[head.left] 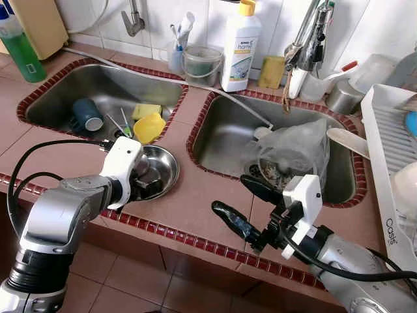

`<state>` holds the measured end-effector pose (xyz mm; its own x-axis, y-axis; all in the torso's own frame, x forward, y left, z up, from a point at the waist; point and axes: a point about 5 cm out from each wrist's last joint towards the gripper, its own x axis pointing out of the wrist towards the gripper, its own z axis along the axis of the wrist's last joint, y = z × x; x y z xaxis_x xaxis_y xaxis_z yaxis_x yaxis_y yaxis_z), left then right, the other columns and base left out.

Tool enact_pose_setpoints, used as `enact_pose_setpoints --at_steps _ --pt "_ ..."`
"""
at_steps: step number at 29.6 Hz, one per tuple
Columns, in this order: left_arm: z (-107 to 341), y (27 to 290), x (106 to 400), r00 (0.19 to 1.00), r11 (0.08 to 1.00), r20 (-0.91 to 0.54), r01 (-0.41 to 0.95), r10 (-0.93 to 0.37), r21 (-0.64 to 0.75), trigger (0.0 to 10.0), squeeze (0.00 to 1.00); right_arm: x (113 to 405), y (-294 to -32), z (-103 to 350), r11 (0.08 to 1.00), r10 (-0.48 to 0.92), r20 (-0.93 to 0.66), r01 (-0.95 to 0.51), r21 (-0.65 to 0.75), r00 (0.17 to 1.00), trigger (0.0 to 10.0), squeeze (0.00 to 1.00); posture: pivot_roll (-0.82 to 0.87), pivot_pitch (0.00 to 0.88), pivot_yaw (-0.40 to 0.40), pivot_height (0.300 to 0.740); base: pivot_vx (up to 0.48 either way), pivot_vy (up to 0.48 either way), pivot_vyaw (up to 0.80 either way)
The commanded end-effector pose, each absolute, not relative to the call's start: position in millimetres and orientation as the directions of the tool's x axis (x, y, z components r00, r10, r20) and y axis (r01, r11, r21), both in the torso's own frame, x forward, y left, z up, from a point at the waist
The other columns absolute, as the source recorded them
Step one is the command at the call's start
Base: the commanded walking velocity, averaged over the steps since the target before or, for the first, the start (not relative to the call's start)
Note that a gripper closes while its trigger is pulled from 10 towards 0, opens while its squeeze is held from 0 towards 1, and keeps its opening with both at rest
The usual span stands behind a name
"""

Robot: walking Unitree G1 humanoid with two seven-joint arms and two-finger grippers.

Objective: Kitchen organization

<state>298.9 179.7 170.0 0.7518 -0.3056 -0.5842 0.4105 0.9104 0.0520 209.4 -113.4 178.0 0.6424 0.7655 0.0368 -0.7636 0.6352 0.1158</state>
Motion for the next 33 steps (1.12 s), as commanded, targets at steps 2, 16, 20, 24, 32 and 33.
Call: enact_pose_setpoints --at_steps 2,16,20,24,32,33 --pt "171.7 180.7 297.9 0.753 0.910 -0.581 0.412 -0.310 0.048 0.0 0.00 209.2 -117.5 180.9 0.641 0.761 0.041 -0.761 0.105 0.647 10.0 0.00 0.16 0.134 -0.046 0.740 0.000 0.000 0.00" --pt "177.9 188.1 298.3 0.768 0.914 -0.571 0.398 -0.288 0.074 0.0 0.00 203.1 -123.0 178.1 0.590 0.805 -0.007 -0.800 0.109 0.593 10.0 0.00 0.16 0.142 -0.052 0.740 0.000 0.000 0.00" --pt "178.5 189.3 298.2 0.769 0.914 -0.573 0.397 -0.283 0.081 0.0 0.00 202.5 -123.9 177.8 0.585 0.810 -0.014 -0.804 0.108 0.587 10.0 0.00 0.16 0.147 -0.052 0.740 0.000 0.000 0.00" --pt "180.1 190.3 297.6 0.769 0.913 -0.573 0.398 -0.281 0.086 0.0 0.00 202.0 -125.5 178.2 0.581 0.813 -0.020 -0.807 0.105 0.582 10.0 0.00 0.16 0.149 -0.052 0.740 0.000 0.000 0.00" --pt "179.0 190.7 293.7 0.755 0.902 -0.588 0.421 -0.290 0.096 0.0 0.00 201.3 -127.7 178.6 0.571 0.820 -0.031 -0.815 0.099 0.571 10.0 0.00 0.16 0.154 -0.054 0.740 0.000 0.000 0.00" --pt "178.9 190.8 293.7 0.755 0.902 -0.589 0.421 -0.290 0.096 0.0 0.00 201.3 -127.7 178.6 0.571 0.821 -0.031 -0.815 0.099 0.571 10.0 0.00 0.16 0.154 -0.054 0.740 0.000 0.000 0.00"
